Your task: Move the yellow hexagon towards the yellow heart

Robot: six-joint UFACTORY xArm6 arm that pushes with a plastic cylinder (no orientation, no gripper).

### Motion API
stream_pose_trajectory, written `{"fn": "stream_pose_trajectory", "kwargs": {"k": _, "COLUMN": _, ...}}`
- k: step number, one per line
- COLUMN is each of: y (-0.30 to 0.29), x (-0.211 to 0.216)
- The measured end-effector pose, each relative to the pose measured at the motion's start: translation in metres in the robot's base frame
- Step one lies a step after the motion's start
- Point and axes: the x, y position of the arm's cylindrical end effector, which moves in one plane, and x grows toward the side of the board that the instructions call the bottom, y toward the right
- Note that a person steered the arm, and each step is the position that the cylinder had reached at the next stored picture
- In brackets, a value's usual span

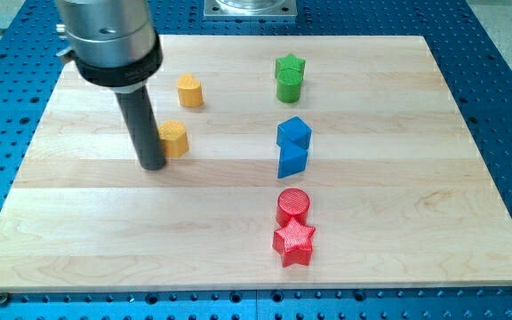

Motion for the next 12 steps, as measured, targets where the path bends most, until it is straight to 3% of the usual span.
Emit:
{"fn": "stream_pose_trajectory", "kwargs": {"k": 1, "y": 0.01, "x": -0.028}}
{"fn": "stream_pose_trajectory", "kwargs": {"k": 2, "y": 0.031, "x": -0.003}}
{"fn": "stream_pose_trajectory", "kwargs": {"k": 3, "y": 0.056, "x": -0.008}}
{"fn": "stream_pose_trajectory", "kwargs": {"k": 4, "y": 0.054, "x": -0.054}}
{"fn": "stream_pose_trajectory", "kwargs": {"k": 6, "y": 0.032, "x": -0.087}}
{"fn": "stream_pose_trajectory", "kwargs": {"k": 7, "y": 0.027, "x": -0.067}}
{"fn": "stream_pose_trajectory", "kwargs": {"k": 9, "y": 0.026, "x": 0.059}}
{"fn": "stream_pose_trajectory", "kwargs": {"k": 10, "y": -0.014, "x": 0.087}}
{"fn": "stream_pose_trajectory", "kwargs": {"k": 11, "y": -0.08, "x": 0.09}}
{"fn": "stream_pose_trajectory", "kwargs": {"k": 12, "y": -0.082, "x": 0.09}}
